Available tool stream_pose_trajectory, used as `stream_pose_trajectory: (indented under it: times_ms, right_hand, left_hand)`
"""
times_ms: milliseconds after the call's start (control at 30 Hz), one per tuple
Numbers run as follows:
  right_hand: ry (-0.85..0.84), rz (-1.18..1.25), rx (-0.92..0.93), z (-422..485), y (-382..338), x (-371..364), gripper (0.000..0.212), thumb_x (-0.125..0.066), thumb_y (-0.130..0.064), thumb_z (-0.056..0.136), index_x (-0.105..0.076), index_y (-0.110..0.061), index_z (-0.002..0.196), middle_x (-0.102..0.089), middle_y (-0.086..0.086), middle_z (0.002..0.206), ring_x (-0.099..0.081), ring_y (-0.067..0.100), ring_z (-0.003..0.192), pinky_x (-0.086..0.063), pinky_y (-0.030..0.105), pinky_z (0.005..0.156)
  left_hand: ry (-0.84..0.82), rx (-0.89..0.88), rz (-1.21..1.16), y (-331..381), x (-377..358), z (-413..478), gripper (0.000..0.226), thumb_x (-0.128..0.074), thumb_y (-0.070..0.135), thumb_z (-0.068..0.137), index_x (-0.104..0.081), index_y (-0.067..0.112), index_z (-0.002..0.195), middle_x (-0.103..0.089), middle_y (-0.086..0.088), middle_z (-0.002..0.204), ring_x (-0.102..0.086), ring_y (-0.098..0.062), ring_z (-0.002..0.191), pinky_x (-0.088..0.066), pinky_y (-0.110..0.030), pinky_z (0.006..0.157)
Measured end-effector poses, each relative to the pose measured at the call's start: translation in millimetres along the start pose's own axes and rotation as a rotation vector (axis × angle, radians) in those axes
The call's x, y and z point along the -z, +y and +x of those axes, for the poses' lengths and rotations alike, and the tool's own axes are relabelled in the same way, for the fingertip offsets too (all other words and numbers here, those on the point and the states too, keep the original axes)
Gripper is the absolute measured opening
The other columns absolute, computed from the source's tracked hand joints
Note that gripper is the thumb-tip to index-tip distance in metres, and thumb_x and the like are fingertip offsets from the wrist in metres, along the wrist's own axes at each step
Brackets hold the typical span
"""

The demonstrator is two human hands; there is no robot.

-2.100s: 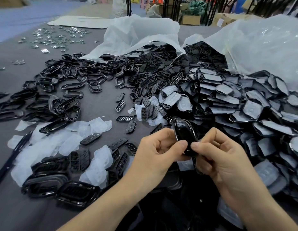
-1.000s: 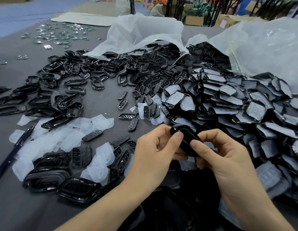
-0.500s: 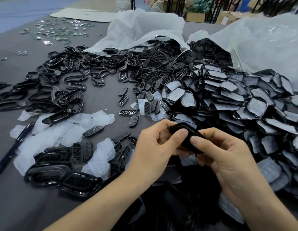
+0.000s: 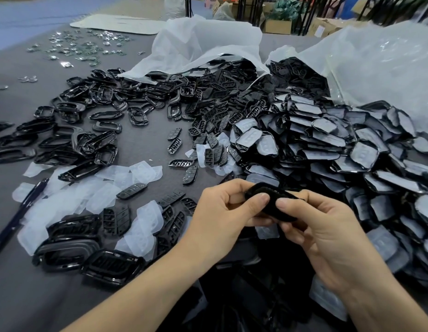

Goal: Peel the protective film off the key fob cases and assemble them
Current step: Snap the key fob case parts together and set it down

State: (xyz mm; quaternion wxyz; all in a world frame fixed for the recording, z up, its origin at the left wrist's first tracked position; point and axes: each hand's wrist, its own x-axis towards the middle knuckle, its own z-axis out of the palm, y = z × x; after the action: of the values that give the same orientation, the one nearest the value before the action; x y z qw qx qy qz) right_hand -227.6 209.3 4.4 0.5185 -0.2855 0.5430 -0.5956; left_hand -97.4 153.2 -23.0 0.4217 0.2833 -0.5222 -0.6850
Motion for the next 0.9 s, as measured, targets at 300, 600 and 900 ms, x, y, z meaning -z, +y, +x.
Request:
stream_pose_trajectory:
  times_ms: [300, 600, 900]
  right_hand:
    - [-0.024, -0.013, -0.031, -1, -3, 2, 0.017, -0.068, -0.012, 0.052, -0.057, -0.015, 0.040, -0.064, 0.005, 0.069, -0.044, 0.008, 0.039, -0.029, 0.015, 0.033]
    - [-0.121, -0.133, 0.010, 1, -2, 7, 0.020, -0.071, 0.004, 0.072, -0.068, -0.014, 0.065, -0.065, -0.004, 0.074, -0.043, 0.005, 0.042, -0.032, 0.011, 0.037]
    - [-0.020, -0.077, 0.100, 4, 1, 10, 0.033, -0.080, -0.031, 0.049, -0.076, -0.011, 0.074, -0.060, 0.015, 0.072, -0.046, 0.026, 0.064, -0.043, 0.025, 0.059]
  left_hand:
    - [-0.034, 0.017, 0.015, 1, 1, 0, 0.010, -0.061, -0.001, 0.085, -0.067, 0.008, 0.086, -0.072, 0.001, 0.070, -0.069, -0.010, 0.068, -0.058, -0.023, 0.067]
    - [-0.046, 0.047, -0.033, 6, 0, 0, 0.011, -0.069, 0.020, 0.070, -0.070, 0.012, 0.077, -0.071, -0.005, 0.074, -0.069, -0.013, 0.067, -0.056, -0.021, 0.060]
    - [-0.034, 0.074, -0.011, 8, -5, -1, 0.014, -0.066, 0.019, 0.070, -0.062, 0.007, 0.075, -0.069, -0.006, 0.072, -0.069, -0.018, 0.065, -0.058, -0.027, 0.060]
